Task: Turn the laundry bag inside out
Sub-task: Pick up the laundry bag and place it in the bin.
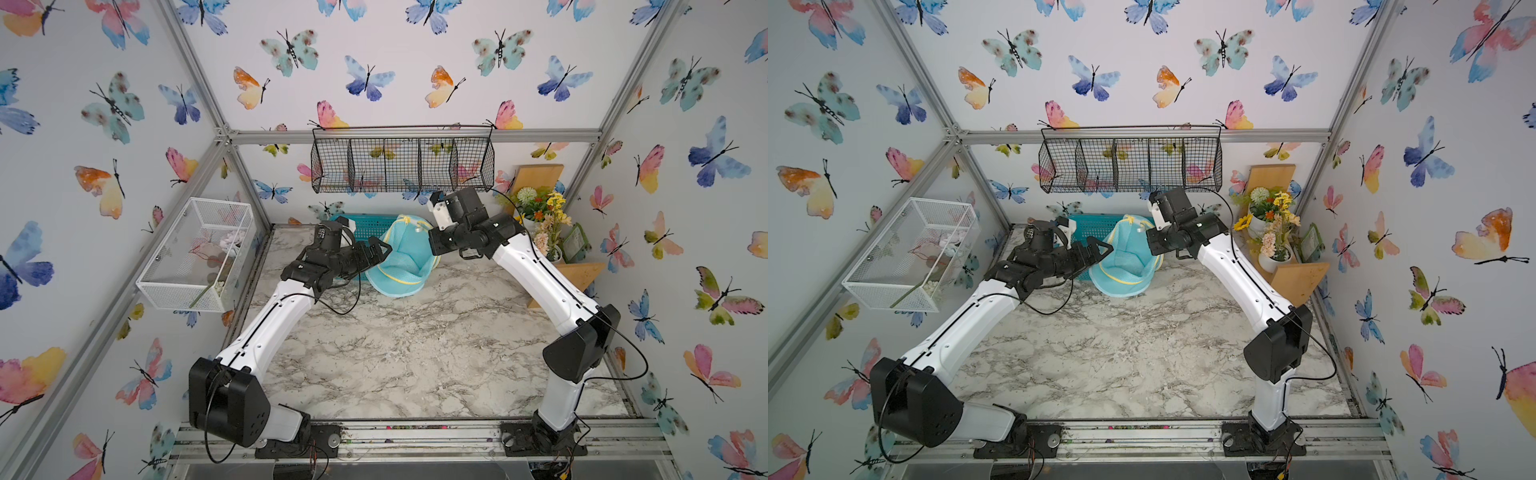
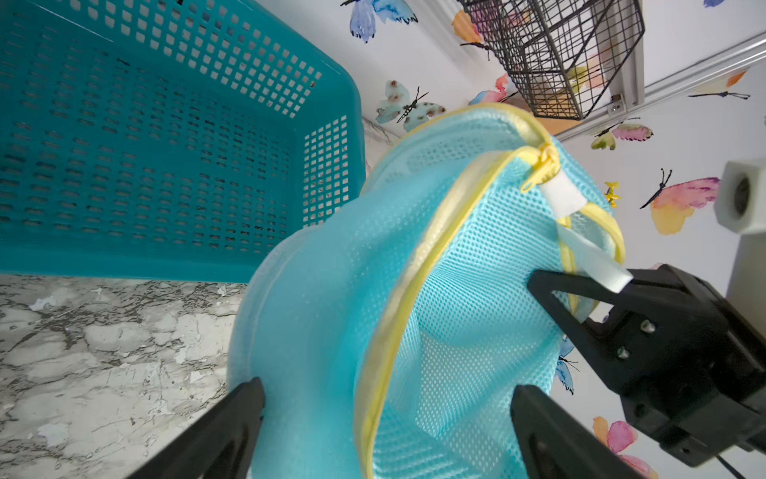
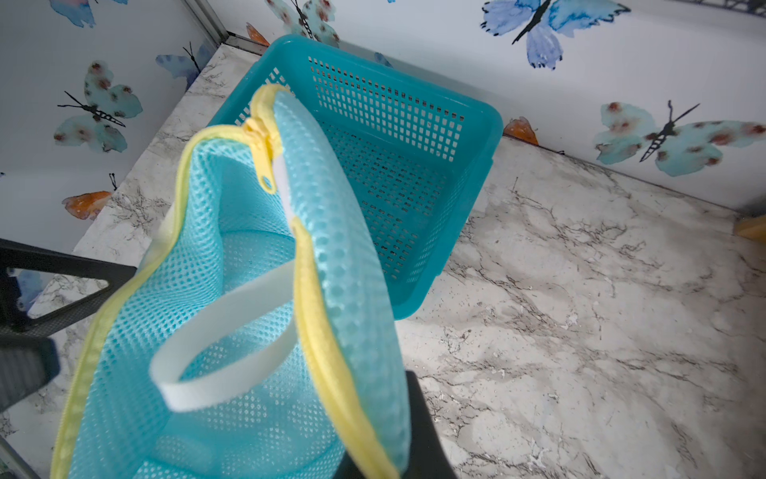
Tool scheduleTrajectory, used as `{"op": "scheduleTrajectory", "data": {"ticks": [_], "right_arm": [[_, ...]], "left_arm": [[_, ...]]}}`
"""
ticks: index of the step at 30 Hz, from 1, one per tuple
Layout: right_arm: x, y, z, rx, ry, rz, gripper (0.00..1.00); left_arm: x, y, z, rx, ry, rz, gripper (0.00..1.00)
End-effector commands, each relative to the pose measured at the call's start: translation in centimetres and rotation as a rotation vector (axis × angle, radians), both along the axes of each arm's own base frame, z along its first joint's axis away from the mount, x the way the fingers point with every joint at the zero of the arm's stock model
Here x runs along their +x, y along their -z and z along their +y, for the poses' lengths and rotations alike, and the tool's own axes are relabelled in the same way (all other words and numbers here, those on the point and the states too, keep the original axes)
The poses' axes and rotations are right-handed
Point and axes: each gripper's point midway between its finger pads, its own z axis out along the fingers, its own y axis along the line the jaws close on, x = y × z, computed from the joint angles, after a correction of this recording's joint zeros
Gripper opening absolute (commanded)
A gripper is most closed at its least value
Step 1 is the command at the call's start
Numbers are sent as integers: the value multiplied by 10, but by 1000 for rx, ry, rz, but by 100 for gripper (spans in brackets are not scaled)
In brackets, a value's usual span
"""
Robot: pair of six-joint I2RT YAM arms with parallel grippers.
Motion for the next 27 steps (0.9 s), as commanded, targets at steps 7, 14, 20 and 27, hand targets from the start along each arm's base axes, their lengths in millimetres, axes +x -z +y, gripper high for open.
{"op": "scheduleTrajectory", "data": {"ticks": [7, 14, 20, 27], "right_arm": [[-5, -16, 12, -30, -41, -50, 3], [-9, -41, 6, -10, -29, -105, 2], [-16, -46, 0, -8, -27, -116, 3], [-11, -50, -26, -87, 83, -148, 3]], "left_arm": [[-13, 37, -24, 99, 98, 125, 99], [0, 53, -6, 246, 18, 178, 61], [7, 52, -6, 282, -2, 186, 0], [-1, 59, 36, 447, -63, 231, 0]]}}
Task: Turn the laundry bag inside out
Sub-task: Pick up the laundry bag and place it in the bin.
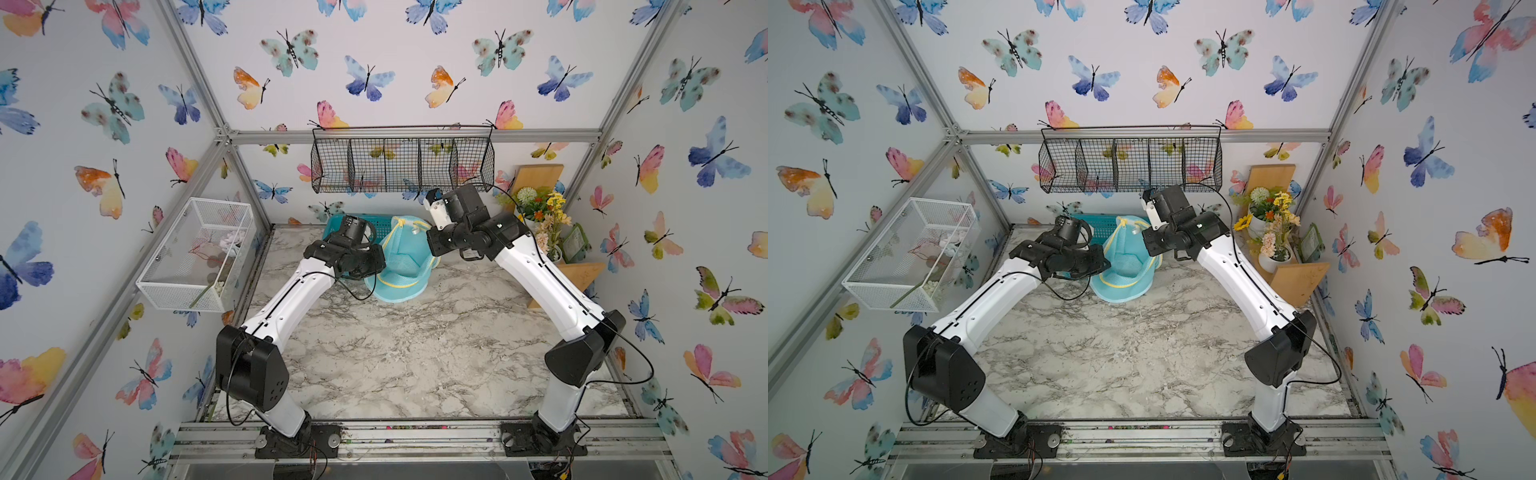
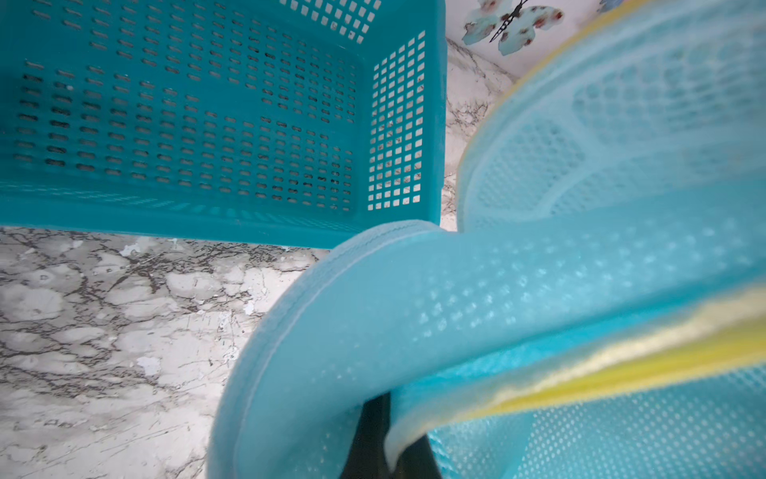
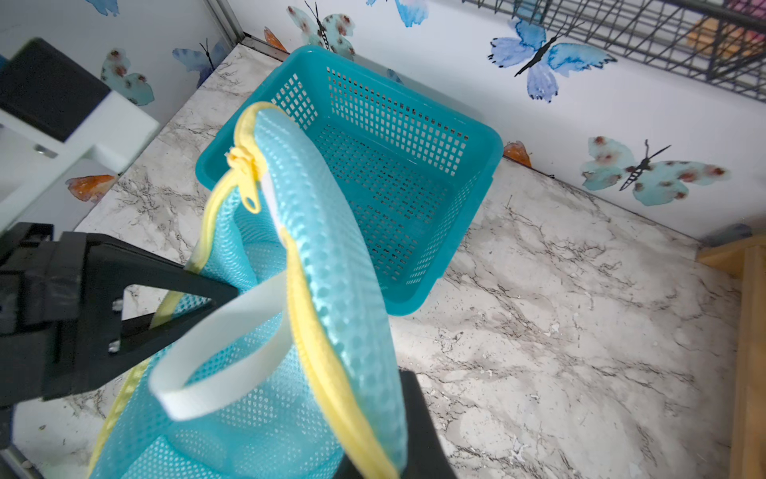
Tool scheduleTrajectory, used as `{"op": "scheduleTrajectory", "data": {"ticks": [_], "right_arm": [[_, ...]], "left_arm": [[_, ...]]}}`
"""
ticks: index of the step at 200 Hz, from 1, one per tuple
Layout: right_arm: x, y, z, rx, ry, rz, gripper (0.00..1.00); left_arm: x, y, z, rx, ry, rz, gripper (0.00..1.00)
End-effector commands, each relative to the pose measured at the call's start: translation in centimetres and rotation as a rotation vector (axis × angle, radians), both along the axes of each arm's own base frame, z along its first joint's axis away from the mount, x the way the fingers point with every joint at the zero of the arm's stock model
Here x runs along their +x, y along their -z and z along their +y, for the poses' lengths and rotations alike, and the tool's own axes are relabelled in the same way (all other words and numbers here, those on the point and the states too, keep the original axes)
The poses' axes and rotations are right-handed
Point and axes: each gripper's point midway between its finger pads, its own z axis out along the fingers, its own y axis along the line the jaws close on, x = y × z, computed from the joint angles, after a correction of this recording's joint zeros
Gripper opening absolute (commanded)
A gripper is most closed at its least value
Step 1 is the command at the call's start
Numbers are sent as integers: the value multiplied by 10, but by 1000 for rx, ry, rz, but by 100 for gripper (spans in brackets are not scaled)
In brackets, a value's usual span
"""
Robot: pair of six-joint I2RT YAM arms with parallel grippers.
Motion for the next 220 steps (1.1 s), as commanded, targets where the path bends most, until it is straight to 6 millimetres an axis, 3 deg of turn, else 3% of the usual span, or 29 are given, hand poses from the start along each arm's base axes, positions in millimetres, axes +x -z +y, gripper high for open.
{"op": "scheduleTrajectory", "data": {"ticks": [1, 34, 56, 64, 72, 108, 131, 159, 184, 220], "right_arm": [[2, -24, -28, -64, 114, -80, 2], [10, -23, -52, -167, 213, -120, 3], [7, -35, -39, -91, 164, -128, 3], [4, -40, -29, -38, 125, -127, 2], [1, -48, -20, 15, 85, -130, 2], [-8, -89, -4, 155, 13, -183, 3], [-16, -109, 4, 220, -38, -201, 3], [-23, -106, 17, 280, -92, -153, 3], [-26, -99, 23, 316, -104, -119, 3], [-24, -92, 25, 332, -95, -91, 3]], "left_arm": [[-11, 13, 43, 178, -58, 58, 0], [-17, 11, 68, 258, -96, 82, 0], [-21, 21, 63, 247, -75, 118, 25], [-22, 27, 58, 218, -67, 129, 40], [-21, 33, 52, 188, -63, 135, 49], [-29, 63, 40, 114, -48, 203, 64], [-30, 68, 34, 53, -43, 211, 71], [-24, 57, 9, -119, -3, 189, 75], [-24, 31, -22, -377, 80, 133, 77], [-33, 2, -35, -649, 127, 88, 78]]}}
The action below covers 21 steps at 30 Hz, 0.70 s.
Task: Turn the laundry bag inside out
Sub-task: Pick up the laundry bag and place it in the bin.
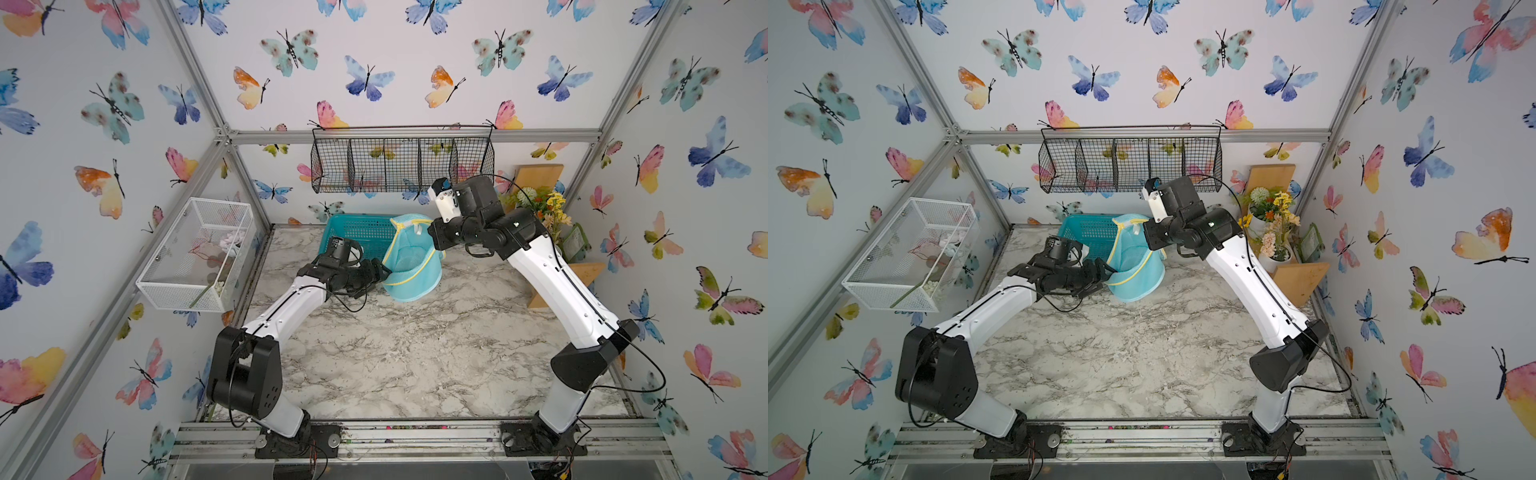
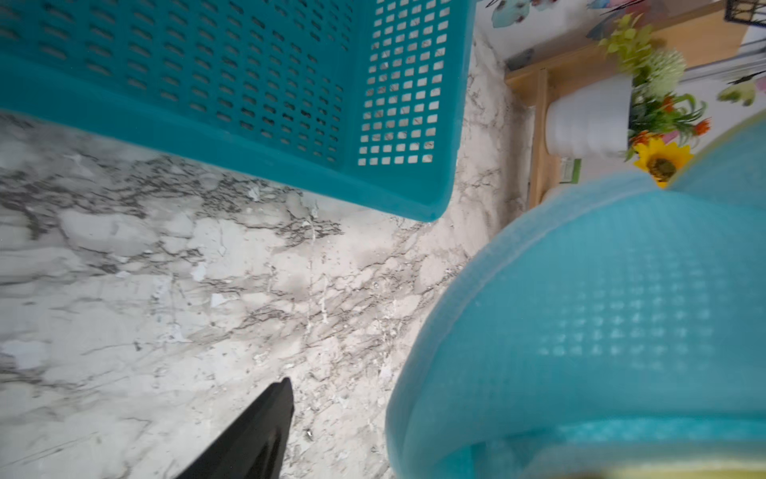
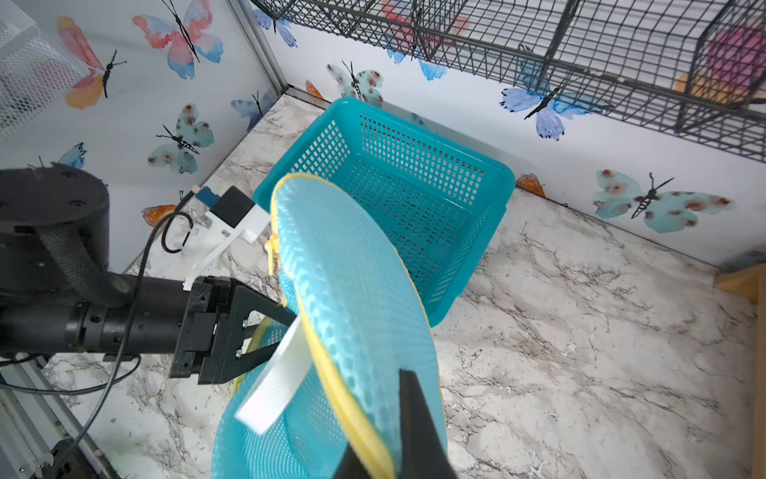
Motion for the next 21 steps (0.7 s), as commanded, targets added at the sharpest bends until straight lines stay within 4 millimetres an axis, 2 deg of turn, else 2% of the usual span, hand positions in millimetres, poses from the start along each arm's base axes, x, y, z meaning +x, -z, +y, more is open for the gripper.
{"op": "scheduleTrajectory", "data": {"ticks": [1, 7, 9, 10, 12, 16, 17, 18, 19, 21], "right_arm": [[-7, -48, 16, 199, -39, -65, 3], [-7, -31, 22, 217, -46, -9, 3], [-5, -25, 23, 214, -43, 10, 2], [-4, -22, 24, 208, -43, 18, 2], [-1, -13, 22, 187, -27, 38, 3], [14, 12, 7, 116, 50, 103, 2], [18, 19, 2, 102, 72, 134, 3], [21, 25, -4, 102, 94, 166, 7], [24, 28, -9, 118, 110, 201, 18], [27, 34, -19, 169, 136, 279, 47]], "left_arm": [[-14, -45, -25, -305, 86, -51, 78], [-19, -75, -29, -440, 120, -107, 73], [-21, -85, -31, -466, 132, -127, 66], [-22, -87, -31, -469, 136, -131, 60], [-21, -94, -29, -472, 140, -143, 43], [-19, -103, -22, -410, 148, -169, 6], [-18, -105, -20, -372, 153, -180, 0], [-16, -106, -18, -332, 150, -180, 0], [-12, -105, -15, -268, 151, -197, 0], [-2, -105, -7, -156, 117, -210, 0]]}}
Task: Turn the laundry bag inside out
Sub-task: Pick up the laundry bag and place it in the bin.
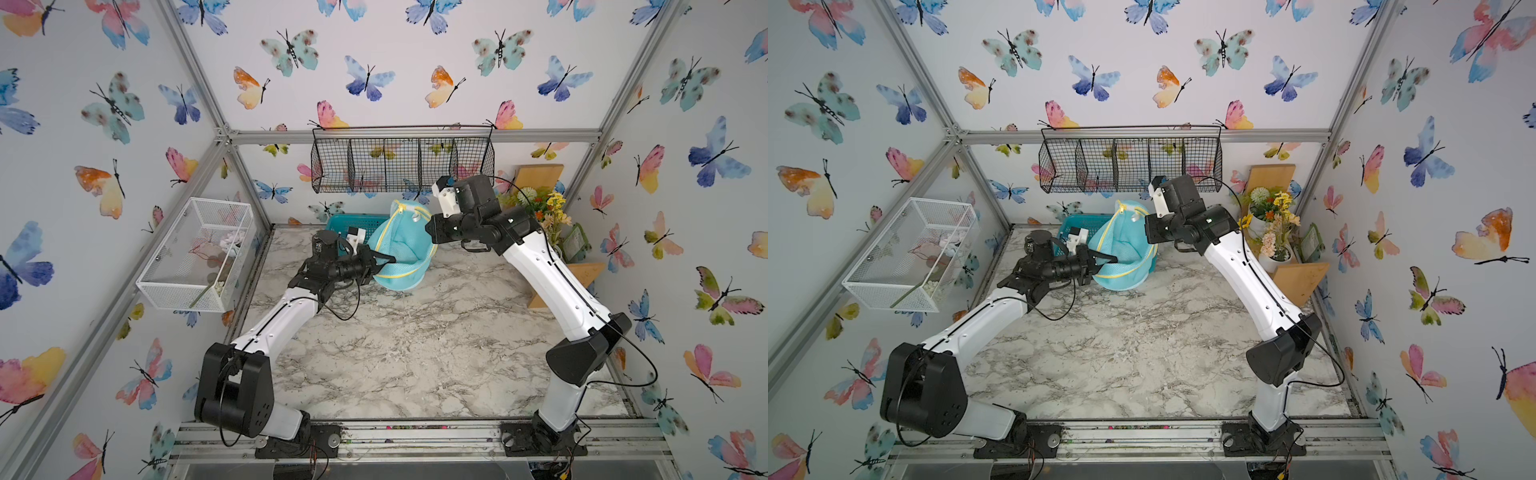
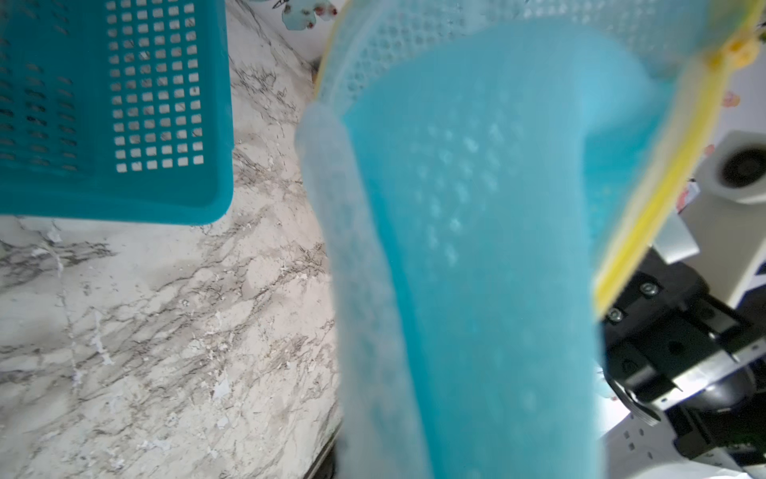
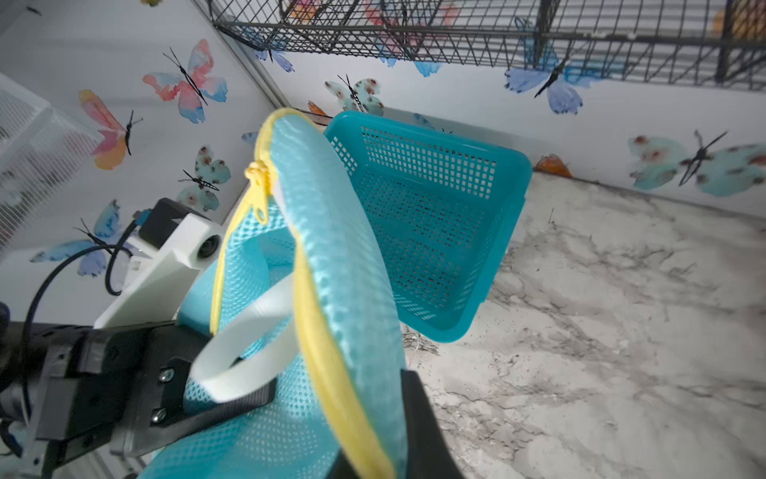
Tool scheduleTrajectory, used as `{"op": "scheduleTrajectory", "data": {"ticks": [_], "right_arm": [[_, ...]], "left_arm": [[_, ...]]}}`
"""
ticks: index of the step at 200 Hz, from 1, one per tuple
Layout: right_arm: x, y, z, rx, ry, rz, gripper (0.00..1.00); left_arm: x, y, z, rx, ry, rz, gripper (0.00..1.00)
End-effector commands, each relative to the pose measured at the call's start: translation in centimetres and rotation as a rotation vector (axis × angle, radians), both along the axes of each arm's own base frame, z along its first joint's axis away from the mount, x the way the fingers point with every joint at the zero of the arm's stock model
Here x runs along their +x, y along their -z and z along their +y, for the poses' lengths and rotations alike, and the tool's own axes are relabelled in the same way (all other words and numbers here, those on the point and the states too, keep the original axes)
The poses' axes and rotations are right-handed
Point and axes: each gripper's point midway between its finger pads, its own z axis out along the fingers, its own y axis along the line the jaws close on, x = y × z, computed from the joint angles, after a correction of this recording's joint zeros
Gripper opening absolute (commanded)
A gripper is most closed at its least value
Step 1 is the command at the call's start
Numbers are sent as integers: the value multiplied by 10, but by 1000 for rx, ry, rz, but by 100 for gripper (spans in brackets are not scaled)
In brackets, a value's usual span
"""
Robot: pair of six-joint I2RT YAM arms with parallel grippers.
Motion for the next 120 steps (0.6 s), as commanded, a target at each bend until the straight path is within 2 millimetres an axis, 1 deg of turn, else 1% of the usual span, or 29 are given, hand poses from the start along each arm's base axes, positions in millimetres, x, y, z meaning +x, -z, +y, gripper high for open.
{"op": "scheduleTrajectory", "data": {"ticks": [1, 8, 16, 23, 42, 49, 69, 80, 87, 103, 120], "right_arm": [[0, 16, -18, 101, 49, 202, 53], [-1, 16, -19, 132, 45, 231, 57], [-4, 17, -18, 173, 44, 285, 64], [-7, 20, -16, 192, 42, 322, 67], [-17, 33, -1, 259, 9, 455, 76], [-18, 34, 4, 287, 1, 480, 78], [-13, 22, 14, 382, -6, 477, 82], [-12, 20, 18, 410, -10, 488, 84], [-11, 24, 19, 404, -6, 504, 85], [-9, 41, 19, 365, 9, 538, 85], [-6, 60, 17, 336, 35, 558, 82]], "left_arm": [[8, -3, 18, 242, -43, -75, 0], [14, -4, 23, 288, -73, -84, 0], [20, -5, 28, 338, -111, -99, 0], [24, -8, 30, 366, -135, -116, 0], [34, -14, 38, 431, -215, -147, 0], [36, -16, 38, 451, -231, -159, 0], [38, -18, 34, 499, -246, -182, 0], [39, -19, 32, 509, -247, -188, 0], [39, -20, 31, 504, -247, -187, 0], [38, -26, 25, 472, -236, -198, 0], [36, -39, 15, 413, -203, -218, 0]]}}
